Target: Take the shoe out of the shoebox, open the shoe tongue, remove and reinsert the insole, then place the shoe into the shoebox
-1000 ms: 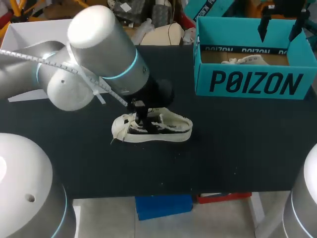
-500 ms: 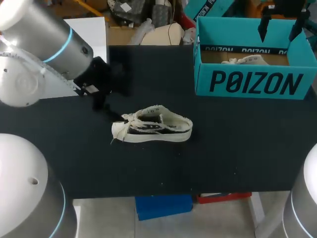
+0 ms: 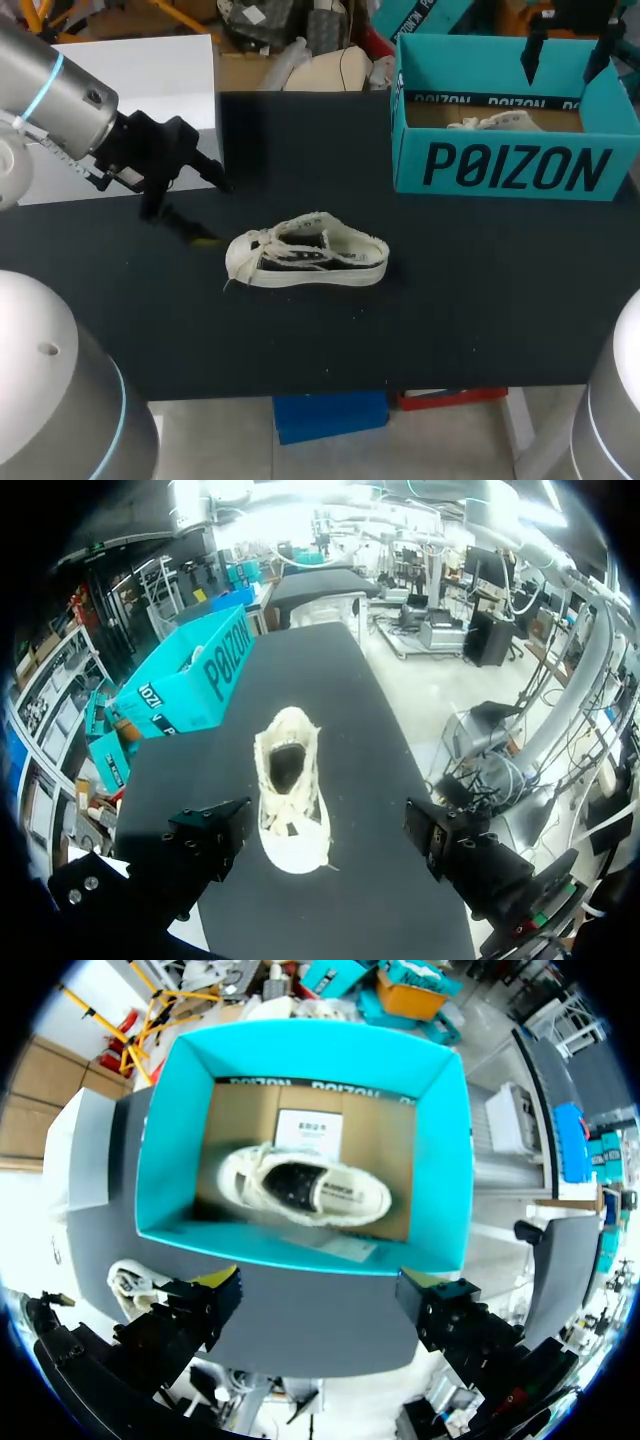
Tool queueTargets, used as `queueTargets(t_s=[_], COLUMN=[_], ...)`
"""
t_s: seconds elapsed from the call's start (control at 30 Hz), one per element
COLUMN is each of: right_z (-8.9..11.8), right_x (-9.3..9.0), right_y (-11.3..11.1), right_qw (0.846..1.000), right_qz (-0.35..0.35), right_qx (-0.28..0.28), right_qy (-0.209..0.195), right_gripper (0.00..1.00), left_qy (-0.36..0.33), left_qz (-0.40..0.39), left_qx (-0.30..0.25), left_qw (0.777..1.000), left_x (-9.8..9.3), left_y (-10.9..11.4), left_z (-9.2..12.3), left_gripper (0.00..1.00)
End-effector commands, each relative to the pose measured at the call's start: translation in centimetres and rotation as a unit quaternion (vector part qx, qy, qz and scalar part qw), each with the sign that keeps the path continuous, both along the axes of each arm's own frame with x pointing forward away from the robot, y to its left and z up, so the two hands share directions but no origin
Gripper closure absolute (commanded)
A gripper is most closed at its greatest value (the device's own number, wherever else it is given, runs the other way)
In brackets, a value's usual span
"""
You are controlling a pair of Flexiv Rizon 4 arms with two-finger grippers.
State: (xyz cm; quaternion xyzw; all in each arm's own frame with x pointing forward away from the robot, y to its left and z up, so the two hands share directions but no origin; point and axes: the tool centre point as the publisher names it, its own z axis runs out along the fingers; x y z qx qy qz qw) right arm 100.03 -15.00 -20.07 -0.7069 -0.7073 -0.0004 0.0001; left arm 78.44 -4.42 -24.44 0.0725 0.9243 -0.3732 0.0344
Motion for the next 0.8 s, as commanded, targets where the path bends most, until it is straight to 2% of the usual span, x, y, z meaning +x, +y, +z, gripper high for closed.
queueTargets(t_s=[0.03,0.2,0.27,0.33,0.43,0.53,0.8], right_z=[0.0,0.0,0.9,1.5,2.5,2.9,2.9], right_x=[0.0,0.0,0.2,-0.4,-3.2,-9.3,-9.3], right_y=[0.0,0.0,2.5,5.1,10.0,15.7,15.7], right_qw=[1.0,1.0,0.997,0.991,0.969,0.912,0.912], right_qz=[0.0,0.0,0.07,0.131,0.244,0.403,0.403], right_qx=[0.0,0.0,-0.008,-0.017,-0.018,0.001,0.001], right_qy=[0.0,0.0,-0.012,-0.022,-0.046,-0.074,-0.074], right_gripper=[0.0,0.0,0.0,0.0,0.0,0.0,0.0], left_qy=[-0.002,-0.002,-0.002,-0.002,-0.002,-0.002,-0.002], left_qz=[0.0,0.0,0.0,0.0,0.0,0.0,0.0], left_qx=[-0.007,-0.007,-0.007,-0.007,-0.007,-0.007,-0.007], left_qw=[1.0,1.0,1.0,1.0,1.0,1.0,1.0], left_x=[-0.1,-0.1,-0.1,-0.1,-0.1,-0.1,-0.1], left_y=[0.2,0.2,0.2,0.2,0.2,0.2,0.2], left_z=[-0.3,-0.3,-0.3,-0.3,-0.3,-0.3,-0.3], left_gripper=[0.0,0.0,0.0,0.0,0.0,0.0,0.0])
